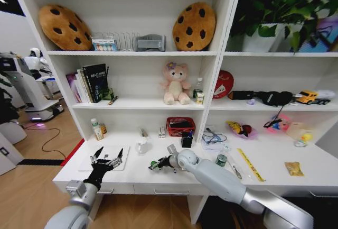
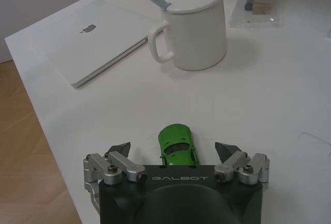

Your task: Organize the objects on the table.

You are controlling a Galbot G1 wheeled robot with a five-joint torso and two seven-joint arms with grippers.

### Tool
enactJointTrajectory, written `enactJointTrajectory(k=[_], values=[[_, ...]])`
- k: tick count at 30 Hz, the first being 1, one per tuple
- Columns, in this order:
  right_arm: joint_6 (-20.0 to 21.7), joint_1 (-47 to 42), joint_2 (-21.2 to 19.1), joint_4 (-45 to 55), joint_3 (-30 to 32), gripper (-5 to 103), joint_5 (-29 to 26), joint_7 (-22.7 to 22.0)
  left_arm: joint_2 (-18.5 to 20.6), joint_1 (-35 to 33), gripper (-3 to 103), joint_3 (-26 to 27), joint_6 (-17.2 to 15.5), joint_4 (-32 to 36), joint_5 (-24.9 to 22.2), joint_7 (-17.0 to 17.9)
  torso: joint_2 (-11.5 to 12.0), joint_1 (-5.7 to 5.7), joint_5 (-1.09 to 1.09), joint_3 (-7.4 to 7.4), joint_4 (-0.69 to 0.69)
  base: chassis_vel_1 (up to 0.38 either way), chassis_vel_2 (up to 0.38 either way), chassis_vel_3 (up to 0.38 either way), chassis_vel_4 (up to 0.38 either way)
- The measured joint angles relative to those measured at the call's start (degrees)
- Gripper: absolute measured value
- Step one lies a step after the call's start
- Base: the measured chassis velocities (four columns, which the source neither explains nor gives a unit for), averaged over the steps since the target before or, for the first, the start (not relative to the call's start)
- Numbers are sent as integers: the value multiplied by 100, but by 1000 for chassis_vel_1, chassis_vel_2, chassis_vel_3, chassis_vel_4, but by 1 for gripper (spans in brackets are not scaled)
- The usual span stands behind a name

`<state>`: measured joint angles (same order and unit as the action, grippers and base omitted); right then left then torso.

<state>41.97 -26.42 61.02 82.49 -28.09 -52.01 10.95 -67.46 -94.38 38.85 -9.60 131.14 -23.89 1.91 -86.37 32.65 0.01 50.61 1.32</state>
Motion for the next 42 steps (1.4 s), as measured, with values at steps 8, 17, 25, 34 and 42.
enactJointTrajectory(k=[8, 17, 25, 34, 42], values=[[-5, 11, -279, -112, 143, 93, 879, 1294, 0, 0, 100, 0, 0, 0, 0, 0, 0, 0, -1, 0, 0, 0, 0, 0, 0], [-11, 35, -245, -112, 90, 95, 1138, 1298, 0, 0, 100, 0, 0, 0, 0, 0, -1, -1, -3, 0, 2, 0, 0, 0, 0], [-3, 208, -185, -134, -85, 99, 1266, 1135, 0, 0, 100, 0, 0, 0, 0, 0, 1, 0, -1, 2, 0, 0, 0, 0, 0], [30, 413, -90, -135, -282, 99, 1250, 845, 0, 0, 100, 0, 0, 0, 0, 0, 2, 1, -2, 3, 2, 0, 0, 0, 0], [36, 564, 151, -154, -489, 99, 1014, 404, 0, 0, 100, 0, 0, 0, 0, 0, 2, 2, -1, 3, 0, 0, 0, 0, 0]])
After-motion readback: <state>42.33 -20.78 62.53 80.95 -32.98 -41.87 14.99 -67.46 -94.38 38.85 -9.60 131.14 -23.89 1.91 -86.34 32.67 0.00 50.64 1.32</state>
